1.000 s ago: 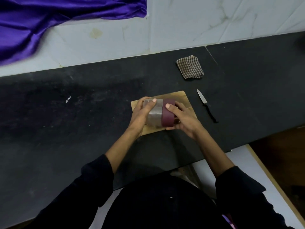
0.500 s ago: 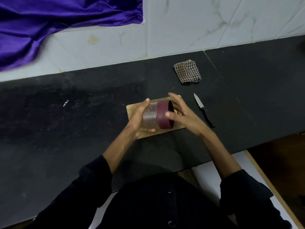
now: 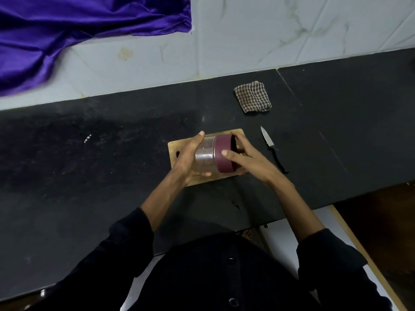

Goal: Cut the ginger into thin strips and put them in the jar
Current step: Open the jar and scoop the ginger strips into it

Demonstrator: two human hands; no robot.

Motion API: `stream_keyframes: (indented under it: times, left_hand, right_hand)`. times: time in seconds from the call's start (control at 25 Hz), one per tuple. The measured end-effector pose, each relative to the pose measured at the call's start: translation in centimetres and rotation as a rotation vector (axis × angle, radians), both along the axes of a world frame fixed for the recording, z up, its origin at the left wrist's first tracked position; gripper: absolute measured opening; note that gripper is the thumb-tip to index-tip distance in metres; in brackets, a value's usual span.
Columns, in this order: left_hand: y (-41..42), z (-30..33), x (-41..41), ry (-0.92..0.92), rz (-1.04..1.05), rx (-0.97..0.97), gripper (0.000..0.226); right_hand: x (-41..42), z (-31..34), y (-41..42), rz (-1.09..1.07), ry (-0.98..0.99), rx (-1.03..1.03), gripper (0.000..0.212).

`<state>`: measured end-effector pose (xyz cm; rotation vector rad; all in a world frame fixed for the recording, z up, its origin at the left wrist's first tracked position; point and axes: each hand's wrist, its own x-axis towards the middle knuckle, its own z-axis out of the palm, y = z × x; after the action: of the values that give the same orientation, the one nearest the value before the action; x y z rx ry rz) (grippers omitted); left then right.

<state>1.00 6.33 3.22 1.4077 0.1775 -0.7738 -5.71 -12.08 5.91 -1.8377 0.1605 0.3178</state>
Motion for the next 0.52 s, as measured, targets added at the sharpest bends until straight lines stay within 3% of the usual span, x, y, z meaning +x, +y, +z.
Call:
stream_keyframes:
  times: [0.12,0.28,0.36,0.52]
  left_hand:
    - [-0.4,0.2,-0.1,0.006,0.016,0.003,0.070]
    - [-0.8,-0.1,-0.3,0.005,0.025,0.011,0.067]
    - [-1.0,0.1,-0.3,-0.016,0.019,0.009,0.063]
    - [-1.7,0.1,-0.7,-0.027,-0.010,0.005,0.061]
  right_hand:
    - [0.0,-0.4,-0.9,0.036,-0.038,-0.028,0.093]
    - [0.0,0.0,-1.4,0.004,-0.013,0.002,0.076]
    - [-0.1,0.0,-1.8,0.019,-0.076,0.028,0.079]
    - [-0.1,-0.2,-2.1,-0.005,0.026,0.002,0.075]
